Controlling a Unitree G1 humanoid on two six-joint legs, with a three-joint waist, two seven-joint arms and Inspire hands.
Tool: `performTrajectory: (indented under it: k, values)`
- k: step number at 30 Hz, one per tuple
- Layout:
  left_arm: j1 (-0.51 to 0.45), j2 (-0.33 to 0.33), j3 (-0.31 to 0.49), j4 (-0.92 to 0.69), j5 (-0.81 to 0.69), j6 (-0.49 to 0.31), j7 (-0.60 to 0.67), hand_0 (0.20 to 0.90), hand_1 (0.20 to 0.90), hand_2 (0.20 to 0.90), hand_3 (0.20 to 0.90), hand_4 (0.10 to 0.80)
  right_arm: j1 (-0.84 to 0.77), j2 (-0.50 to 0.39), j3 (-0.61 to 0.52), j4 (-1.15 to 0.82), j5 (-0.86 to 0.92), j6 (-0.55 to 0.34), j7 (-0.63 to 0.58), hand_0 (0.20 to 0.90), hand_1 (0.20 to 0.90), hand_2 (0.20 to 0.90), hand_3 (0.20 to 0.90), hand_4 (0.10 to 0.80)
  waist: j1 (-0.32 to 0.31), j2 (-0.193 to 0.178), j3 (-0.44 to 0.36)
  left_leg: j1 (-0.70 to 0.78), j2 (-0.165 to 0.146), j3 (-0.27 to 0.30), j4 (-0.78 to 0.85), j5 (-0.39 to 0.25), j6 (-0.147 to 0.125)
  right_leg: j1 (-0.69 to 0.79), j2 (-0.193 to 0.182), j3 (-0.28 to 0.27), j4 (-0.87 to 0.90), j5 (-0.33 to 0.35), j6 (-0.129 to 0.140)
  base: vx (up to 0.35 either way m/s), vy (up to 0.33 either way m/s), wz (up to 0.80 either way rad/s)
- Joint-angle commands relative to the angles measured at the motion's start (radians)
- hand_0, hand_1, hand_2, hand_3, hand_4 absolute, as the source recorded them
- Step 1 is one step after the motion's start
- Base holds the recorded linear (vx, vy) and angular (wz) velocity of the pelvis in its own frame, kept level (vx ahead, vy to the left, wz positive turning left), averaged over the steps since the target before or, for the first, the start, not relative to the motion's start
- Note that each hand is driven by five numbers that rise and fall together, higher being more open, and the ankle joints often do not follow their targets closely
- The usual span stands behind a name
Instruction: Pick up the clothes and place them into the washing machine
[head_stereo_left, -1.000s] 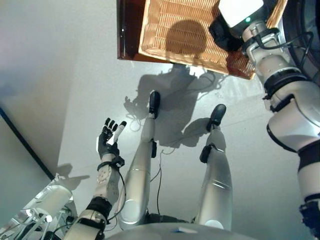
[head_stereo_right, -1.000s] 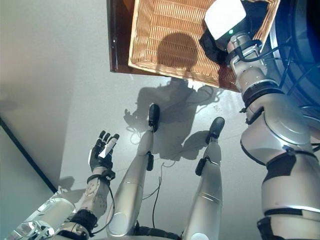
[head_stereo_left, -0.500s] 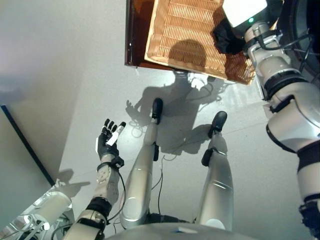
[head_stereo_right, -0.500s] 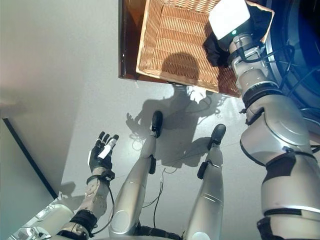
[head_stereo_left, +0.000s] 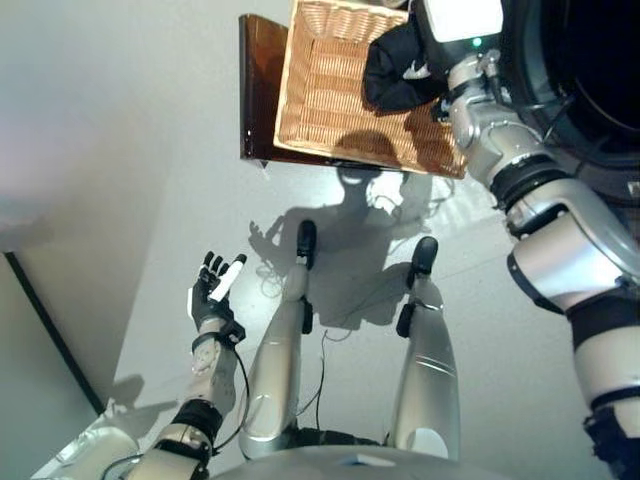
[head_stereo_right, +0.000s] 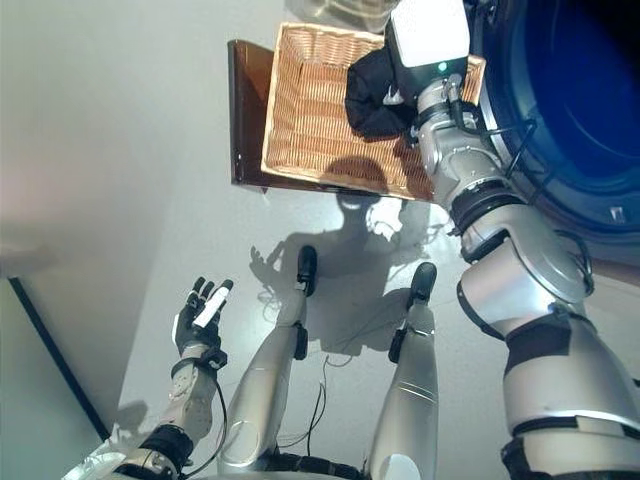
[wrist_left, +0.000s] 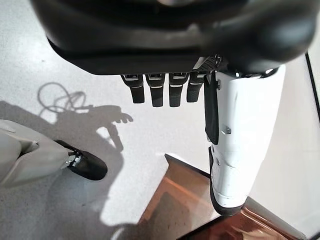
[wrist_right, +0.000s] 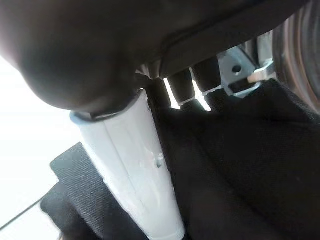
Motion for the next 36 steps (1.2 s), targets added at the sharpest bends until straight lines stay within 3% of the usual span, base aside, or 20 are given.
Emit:
performTrajectory:
  k: [1, 6, 10, 11, 17, 36]
  values:
    - [0.071, 0.072, 0.057, 0.026, 0.001, -0.031, 0.029, 0.900, 0.900, 0.900, 0.900, 0.800, -0.040, -0.017, -0.025, -0.199, -0.014, -0.050, -0.047, 0.200, 0.200, 0.200, 0.200, 0.300, -0.012, -0.076, -0.011, -0.015, 0.017, 0.069, 0.211, -0.177, -0.047, 0.062, 0.007, 0.051, -0.063, 0.002, -0.018, 0.043, 0.024, -0.15]
    - [0.086, 0.074, 0.085, 0.047, -0.001, -0.015, 0.026, 0.900, 0.900, 0.900, 0.900, 0.800, 0.058, -0.002, -0.113, -0.283, 0.052, -0.081, -0.010, 0.200, 0.200, 0.200, 0.200, 0.300, -0.039, -0.101, -0.011, 0.028, 0.039, 0.089, 0.263, -0.221, -0.036, 0.100, 0.016, 0.071, -0.042, -0.007, -0.015, 0.027, 0.011, -0.21]
    - [0.108, 0.079, 0.099, 0.035, -0.008, -0.006, 0.018, 0.900, 0.900, 0.900, 0.900, 0.800, 0.170, 0.072, -0.329, -0.260, 0.361, -0.139, -0.002, 0.200, 0.200, 0.200, 0.200, 0.300, -0.058, -0.117, -0.011, 0.083, 0.049, 0.117, 0.295, -0.258, -0.027, 0.147, 0.023, 0.098, -0.044, -0.006, -0.006, 0.034, 0.027, -0.23]
    - [0.124, 0.084, 0.099, 0.023, -0.012, -0.002, 0.012, 0.900, 0.900, 0.900, 0.900, 0.800, 0.200, 0.105, -0.420, -0.217, 0.506, -0.169, -0.017, 0.200, 0.200, 0.200, 0.200, 0.300, -0.061, -0.115, -0.019, 0.097, 0.052, 0.122, 0.301, -0.268, -0.025, 0.160, 0.026, 0.105, -0.045, -0.008, -0.005, 0.030, 0.021, -0.12]
    - [0.154, 0.100, 0.128, 0.001, 0.003, 0.021, 0.007, 0.900, 0.900, 0.900, 0.900, 0.800, 0.268, 0.127, -0.582, -0.191, 0.814, -0.239, 0.014, 0.200, 0.200, 0.200, 0.200, 0.300, -0.063, -0.099, -0.052, 0.123, 0.052, 0.139, 0.294, -0.279, -0.023, 0.184, 0.028, 0.111, -0.055, -0.016, -0.004, 0.043, -0.007, -0.11]
    - [0.160, 0.064, 0.073, 0.045, -0.021, 0.055, -0.014, 0.900, 0.900, 0.900, 0.900, 0.800, 0.233, 0.149, -0.774, -0.082, 1.364, -0.377, 0.089, 0.200, 0.200, 0.200, 0.200, 0.300, -0.057, -0.031, -0.077, 0.129, 0.045, 0.144, 0.230, -0.244, -0.029, 0.176, 0.027, 0.105, -0.061, -0.030, -0.012, 0.016, -0.010, -0.03]
